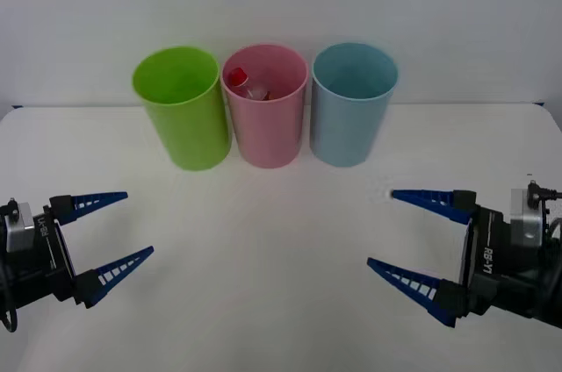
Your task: Grasp the object on the table and drop it into the matching bin: aluminum can to the light blue bin, PET bottle to the pink bin.
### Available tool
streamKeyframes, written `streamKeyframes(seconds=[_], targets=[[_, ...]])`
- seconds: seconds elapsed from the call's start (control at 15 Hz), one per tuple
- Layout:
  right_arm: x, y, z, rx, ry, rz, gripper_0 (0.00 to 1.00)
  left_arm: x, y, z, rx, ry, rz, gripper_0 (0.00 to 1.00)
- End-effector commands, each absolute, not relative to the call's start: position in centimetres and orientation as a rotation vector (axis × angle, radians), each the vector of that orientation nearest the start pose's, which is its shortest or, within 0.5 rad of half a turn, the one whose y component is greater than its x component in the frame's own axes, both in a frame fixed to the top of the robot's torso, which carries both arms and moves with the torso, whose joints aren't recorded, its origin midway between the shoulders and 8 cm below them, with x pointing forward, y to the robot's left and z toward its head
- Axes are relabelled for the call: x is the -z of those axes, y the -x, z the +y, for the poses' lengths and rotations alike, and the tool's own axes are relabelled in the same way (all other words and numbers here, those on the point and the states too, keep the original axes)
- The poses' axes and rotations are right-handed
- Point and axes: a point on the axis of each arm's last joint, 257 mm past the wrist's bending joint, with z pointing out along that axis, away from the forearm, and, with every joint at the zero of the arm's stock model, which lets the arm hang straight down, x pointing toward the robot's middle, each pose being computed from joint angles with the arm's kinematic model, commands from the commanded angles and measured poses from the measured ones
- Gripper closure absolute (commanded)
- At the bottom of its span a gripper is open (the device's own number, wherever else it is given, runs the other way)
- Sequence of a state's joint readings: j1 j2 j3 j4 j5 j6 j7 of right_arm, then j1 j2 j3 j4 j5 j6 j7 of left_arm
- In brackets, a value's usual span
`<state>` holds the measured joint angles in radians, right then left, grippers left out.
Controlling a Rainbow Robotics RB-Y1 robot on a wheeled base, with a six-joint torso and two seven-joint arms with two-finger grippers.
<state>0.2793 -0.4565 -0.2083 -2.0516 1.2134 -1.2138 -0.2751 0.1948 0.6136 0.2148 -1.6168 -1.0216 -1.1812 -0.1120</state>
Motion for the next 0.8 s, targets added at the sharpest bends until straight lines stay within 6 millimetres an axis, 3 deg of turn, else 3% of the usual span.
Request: streamKeyframes(seconds=[0.07,0.2,0.33,0.8], targets=[[15.4,-29.6,-15.8,-0.849,0.918,1.458,0.0,19.6,-37.0,24.6,0.632,-0.886,1.452,0.0],[15.9,-28.8,-16.4,-0.851,0.908,1.474,0.0,19.6,-37.0,24.6,0.632,-0.886,1.452,0.0],[16.2,-30.2,-17.2,-0.794,0.85,1.493,0.0,19.6,-37.0,24.6,0.632,-0.886,1.452,0.0],[18.4,-30.6,-17.0,-0.742,0.854,1.55,0.0,19.6,-37.0,24.6,0.632,-0.886,1.452,0.0]])
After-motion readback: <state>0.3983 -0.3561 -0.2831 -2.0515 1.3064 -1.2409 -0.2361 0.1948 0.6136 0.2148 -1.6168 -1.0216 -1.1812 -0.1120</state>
